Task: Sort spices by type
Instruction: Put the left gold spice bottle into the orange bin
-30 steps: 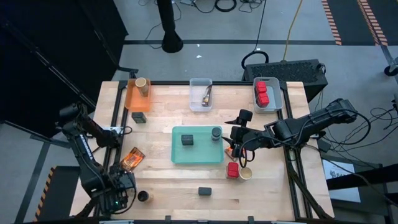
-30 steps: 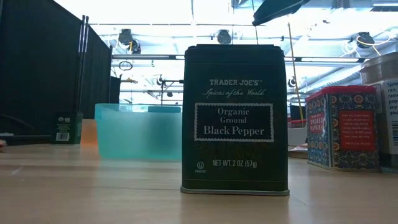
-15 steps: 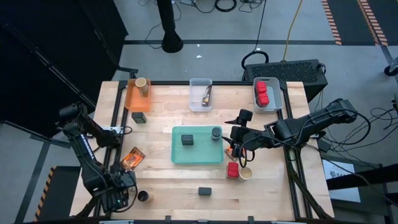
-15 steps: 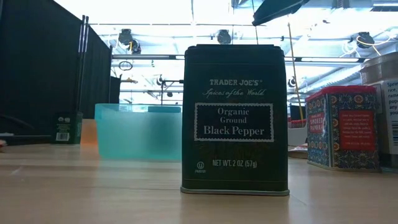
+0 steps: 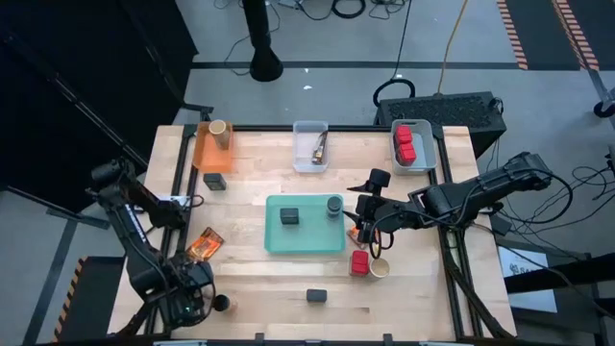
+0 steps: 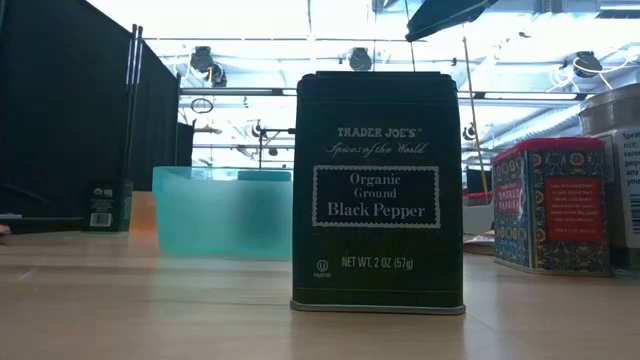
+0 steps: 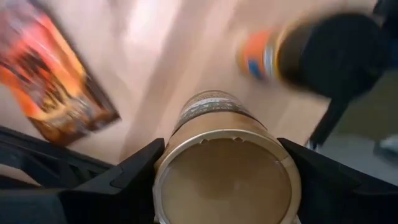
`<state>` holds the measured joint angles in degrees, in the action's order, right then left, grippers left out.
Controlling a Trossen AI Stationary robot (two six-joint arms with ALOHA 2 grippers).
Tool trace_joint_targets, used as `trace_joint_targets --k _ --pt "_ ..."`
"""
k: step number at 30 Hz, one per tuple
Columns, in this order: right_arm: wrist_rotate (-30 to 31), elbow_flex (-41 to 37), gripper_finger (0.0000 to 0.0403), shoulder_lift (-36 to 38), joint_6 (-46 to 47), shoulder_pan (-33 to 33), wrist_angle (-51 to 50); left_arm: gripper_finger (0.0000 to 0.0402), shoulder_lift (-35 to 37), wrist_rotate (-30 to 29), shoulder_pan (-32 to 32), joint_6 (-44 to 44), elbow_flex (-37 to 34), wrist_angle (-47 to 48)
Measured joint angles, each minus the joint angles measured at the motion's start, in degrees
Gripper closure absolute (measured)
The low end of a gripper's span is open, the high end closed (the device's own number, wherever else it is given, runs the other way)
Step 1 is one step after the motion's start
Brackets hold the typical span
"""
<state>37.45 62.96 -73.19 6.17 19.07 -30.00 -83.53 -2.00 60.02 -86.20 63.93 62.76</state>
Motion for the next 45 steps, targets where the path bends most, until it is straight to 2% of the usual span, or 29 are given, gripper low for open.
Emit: trace_joint_targets --k 4,10,16,21,29,37,43,45 --pt "0.0 0.0 0.0133 0.0 0.0 0.0 0.0 0.0125 0.0 -1.6 -2.7 1.8 4.7 7.2" --pt "0.0 0.0 0.0133 0.0 0.0 0.0 0.0 0.0125 0.2 -4.4 -7.3 2.8 10.8 23.4" --pt "0.0 0.0 0.0133 0.0 -0.8 0.0 -0.1 0.0125 2.4 -9.5 -16.3 6.1 13.0 26.0" --pt "0.0 0.0 0.0133 0.0 -2.3 0.0 -0.7 0.0125 4.0 -14.9 -27.3 11.7 13.1 26.3" --pt "0.0 0.0 0.0133 0.0 -2.3 0.0 -3.2 0.0125 7.2 -20.3 -49.5 29.8 13.1 26.5" --pt "0.0 0.0 0.0133 0.0 -2.3 0.0 -3.8 0.0125 10.4 -20.6 -74.9 46.8 13.1 25.2" --pt "-0.3 0.0 0.0133 0.0 -1.4 0.0 -4.1 0.0125 10.3 -19.0 -90.4 57.9 13.0 16.6" --pt "-0.3 0.0 0.0133 0.0 -0.6 0.0 -5.0 0.0125 9.8 -16.1 -94.8 61.0 12.1 12.8"
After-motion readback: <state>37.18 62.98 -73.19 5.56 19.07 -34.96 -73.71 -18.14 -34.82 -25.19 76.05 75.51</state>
